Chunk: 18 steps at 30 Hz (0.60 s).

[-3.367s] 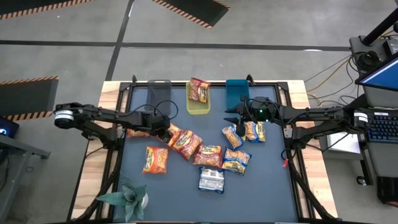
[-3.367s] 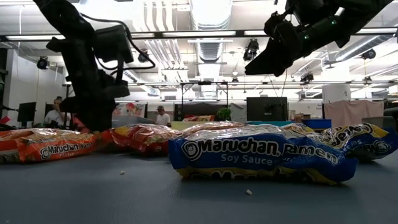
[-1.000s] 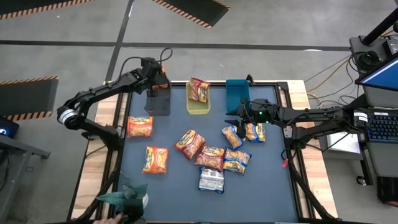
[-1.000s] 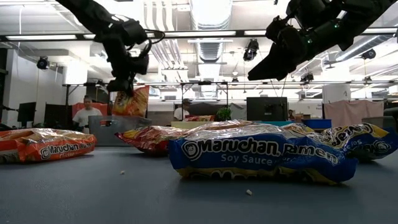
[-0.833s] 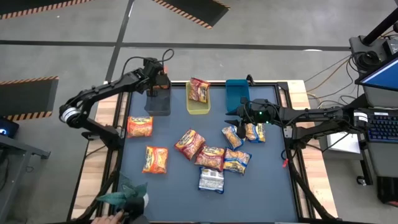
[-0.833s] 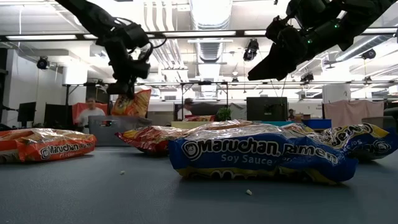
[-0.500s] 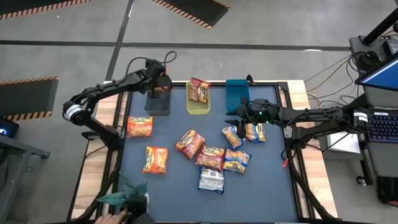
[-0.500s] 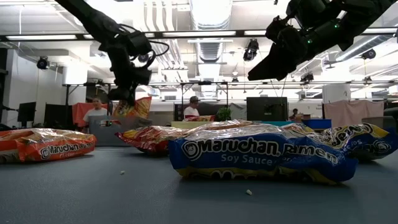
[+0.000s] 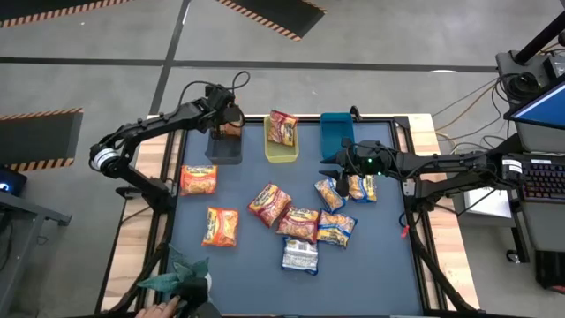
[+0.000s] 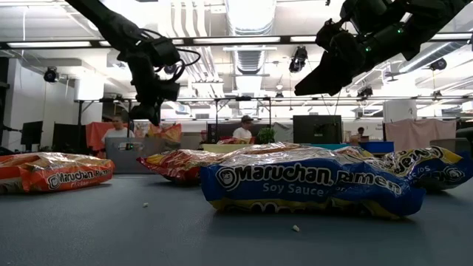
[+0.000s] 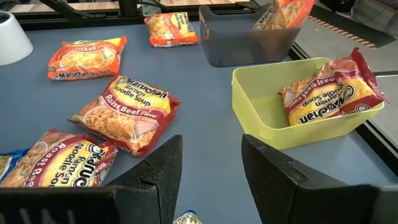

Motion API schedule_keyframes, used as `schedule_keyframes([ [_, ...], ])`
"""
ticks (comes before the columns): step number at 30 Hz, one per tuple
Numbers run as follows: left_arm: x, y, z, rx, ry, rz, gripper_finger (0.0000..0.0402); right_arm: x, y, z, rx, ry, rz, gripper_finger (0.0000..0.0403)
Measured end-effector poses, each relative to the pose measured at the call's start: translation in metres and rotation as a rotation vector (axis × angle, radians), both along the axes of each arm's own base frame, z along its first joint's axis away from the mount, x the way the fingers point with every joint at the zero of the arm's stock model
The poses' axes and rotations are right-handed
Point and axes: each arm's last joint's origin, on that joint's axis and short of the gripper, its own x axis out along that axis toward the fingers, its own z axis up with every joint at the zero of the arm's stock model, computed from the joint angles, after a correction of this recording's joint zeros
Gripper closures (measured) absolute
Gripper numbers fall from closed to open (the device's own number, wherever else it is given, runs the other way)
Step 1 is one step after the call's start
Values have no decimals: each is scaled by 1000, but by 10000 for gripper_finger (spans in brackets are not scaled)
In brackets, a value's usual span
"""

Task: Sort Maruchan noodles
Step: Put the blue noodle pack into the blue bin

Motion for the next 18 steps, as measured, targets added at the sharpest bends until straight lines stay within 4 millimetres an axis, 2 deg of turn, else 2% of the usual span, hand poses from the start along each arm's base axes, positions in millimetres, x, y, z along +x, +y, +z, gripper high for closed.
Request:
schedule_keyframes([
  [10,0,-1,2,9,-25,40,327,0,0,0,5,-1,-2,248],
  [18,-4,-15,20,99,-36,113,326,0,0,0,35,-5,-15,248],
])
